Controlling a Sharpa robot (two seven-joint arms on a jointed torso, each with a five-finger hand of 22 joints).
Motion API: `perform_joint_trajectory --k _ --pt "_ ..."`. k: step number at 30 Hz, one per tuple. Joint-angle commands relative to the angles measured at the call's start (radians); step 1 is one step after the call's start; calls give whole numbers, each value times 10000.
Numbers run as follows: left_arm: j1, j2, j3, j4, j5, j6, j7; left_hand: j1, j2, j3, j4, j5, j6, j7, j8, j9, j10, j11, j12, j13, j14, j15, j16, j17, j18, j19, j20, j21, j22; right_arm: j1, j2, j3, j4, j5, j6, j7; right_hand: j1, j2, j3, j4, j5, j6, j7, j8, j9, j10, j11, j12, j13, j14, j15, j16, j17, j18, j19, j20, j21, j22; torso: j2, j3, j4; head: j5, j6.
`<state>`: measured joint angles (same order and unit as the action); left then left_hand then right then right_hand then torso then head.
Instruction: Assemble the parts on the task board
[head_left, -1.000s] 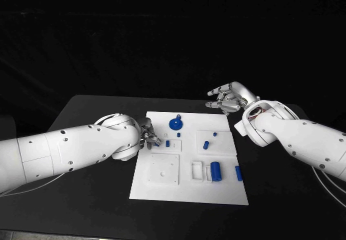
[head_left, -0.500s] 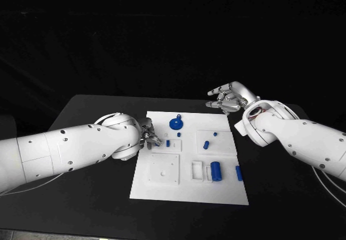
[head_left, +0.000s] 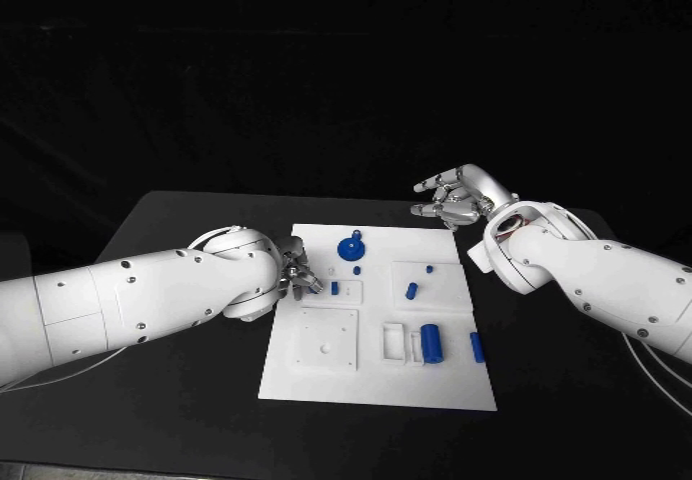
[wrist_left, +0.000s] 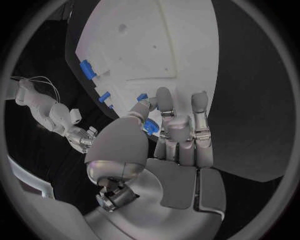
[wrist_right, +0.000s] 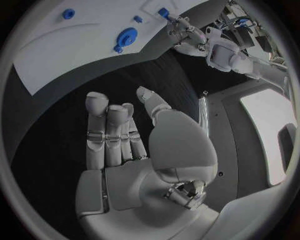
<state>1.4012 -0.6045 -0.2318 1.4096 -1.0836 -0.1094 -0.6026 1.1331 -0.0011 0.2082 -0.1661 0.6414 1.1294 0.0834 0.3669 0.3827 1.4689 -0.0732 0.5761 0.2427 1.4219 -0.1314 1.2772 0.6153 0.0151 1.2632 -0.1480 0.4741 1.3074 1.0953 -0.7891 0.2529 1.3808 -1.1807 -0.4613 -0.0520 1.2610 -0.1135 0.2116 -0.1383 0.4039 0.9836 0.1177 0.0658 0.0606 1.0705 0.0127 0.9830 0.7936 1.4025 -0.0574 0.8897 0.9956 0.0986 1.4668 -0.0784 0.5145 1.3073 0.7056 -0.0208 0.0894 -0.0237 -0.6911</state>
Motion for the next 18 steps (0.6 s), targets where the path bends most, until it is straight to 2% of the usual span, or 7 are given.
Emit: perform_joint_trajectory --k 1,4,13,18 --pt "-130 99 -87 -9 89 482 7 144 137 -37 74 -368 1081 -1074 -140 -131 478 -46 34 13 -23 -46 17 -68 86 9 51 -55 178 -4 15 6 -4 -47 58 103 -85 15 23 -18 56 75 8 -52 2 14 -38 27 -14 -19 -29 22 4 157 323 1 39 579 2 3 -3 -30 -1" --pt "-137 129 -87 -45 77 442 17 159 37 -245 392 -581 1058 -1084 -215 -235 483 -50 34 17 -28 -50 -6 -124 62 33 44 -112 173 -4 19 6 -10 -42 55 104 -103 7 24 -6 73 54 8 -53 1 11 -38 24 -15 -20 -28 19 3 157 323 1 32 578 4 3 -1 -36 2" --pt "-151 174 -87 -110 17 293 58 465 -354 -635 1469 -774 1113 -1128 -316 -475 480 -65 19 31 -33 -74 -27 -214 -21 117 3 -302 183 -6 19 6 -18 -30 53 103 -103 7 24 -6 73 54 8 -53 1 11 -38 24 -15 -20 -28 19 3 157 323 1 32 578 0 2 2 -86 -2" --pt "-153 188 -87 -138 -13 225 85 613 -417 -765 1847 -1078 1138 -1139 -323 -523 478 -67 34 46 -32 -83 -19 -222 -42 142 -10 -348 186 -8 25 6 -27 -25 53 105 -103 7 24 -6 73 54 8 -53 1 11 -38 24 -15 -20 -28 19 3 157 323 1 32 578 -1 1 1 -101 13"
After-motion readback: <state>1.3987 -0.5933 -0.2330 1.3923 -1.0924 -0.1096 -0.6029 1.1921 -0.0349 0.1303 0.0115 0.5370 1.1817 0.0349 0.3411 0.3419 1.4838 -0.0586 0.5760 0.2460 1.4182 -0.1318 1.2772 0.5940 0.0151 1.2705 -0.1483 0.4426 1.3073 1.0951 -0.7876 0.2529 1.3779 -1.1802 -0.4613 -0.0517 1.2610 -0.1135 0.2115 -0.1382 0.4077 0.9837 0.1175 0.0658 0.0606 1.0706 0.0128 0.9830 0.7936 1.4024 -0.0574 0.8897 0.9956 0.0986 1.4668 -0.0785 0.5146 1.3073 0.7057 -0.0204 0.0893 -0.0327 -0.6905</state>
